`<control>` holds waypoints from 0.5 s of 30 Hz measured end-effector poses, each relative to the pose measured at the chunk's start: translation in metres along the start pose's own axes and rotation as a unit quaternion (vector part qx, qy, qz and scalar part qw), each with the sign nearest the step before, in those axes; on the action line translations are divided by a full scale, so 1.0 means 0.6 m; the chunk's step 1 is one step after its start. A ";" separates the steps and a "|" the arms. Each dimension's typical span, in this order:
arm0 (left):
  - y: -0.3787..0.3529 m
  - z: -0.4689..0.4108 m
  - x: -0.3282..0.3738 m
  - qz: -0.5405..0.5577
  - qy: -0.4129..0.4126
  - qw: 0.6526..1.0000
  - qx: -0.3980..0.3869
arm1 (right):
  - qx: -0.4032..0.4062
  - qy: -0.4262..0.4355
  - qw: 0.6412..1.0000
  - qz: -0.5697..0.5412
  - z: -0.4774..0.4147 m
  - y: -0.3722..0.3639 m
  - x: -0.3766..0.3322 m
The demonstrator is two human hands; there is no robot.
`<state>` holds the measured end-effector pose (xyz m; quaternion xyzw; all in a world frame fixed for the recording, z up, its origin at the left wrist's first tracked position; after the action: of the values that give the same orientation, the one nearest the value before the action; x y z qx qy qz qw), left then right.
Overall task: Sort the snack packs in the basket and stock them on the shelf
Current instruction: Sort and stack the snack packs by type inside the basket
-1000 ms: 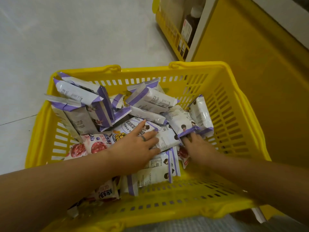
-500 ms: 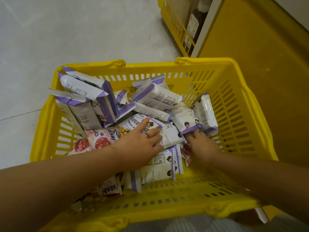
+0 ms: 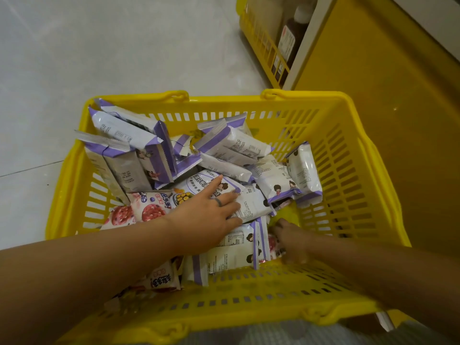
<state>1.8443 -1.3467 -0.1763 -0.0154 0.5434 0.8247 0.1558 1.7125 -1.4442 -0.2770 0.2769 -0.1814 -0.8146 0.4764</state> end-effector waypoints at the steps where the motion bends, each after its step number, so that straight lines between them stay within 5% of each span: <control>1: 0.000 0.001 0.001 -0.001 -0.001 1.000 0.000 | 0.006 0.006 1.000 0.001 -0.002 0.000 -0.002; 6: 0.004 0.005 -0.001 -0.004 -0.003 1.000 0.005 | 0.015 -0.013 0.999 -0.035 -0.010 -0.001 0.010; 15: 0.028 0.017 -0.009 0.041 -0.002 0.999 0.009 | -0.065 -0.040 0.993 0.089 0.069 0.075 -0.002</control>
<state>1.8461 -1.3449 -0.1561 0.0099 0.5510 0.8254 0.1227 1.7178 -1.4633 -0.2192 0.1952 -0.1707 -0.7894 0.5564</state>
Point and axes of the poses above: each hand's wrist, its own z-axis away from the middle knuckle, its own y-axis out of the back of the hand, x = y × z, the point moved 7 cm from there along -z, towards the middle knuckle, and after that the axes turned 9 degrees about y, right-handed, at the moved point
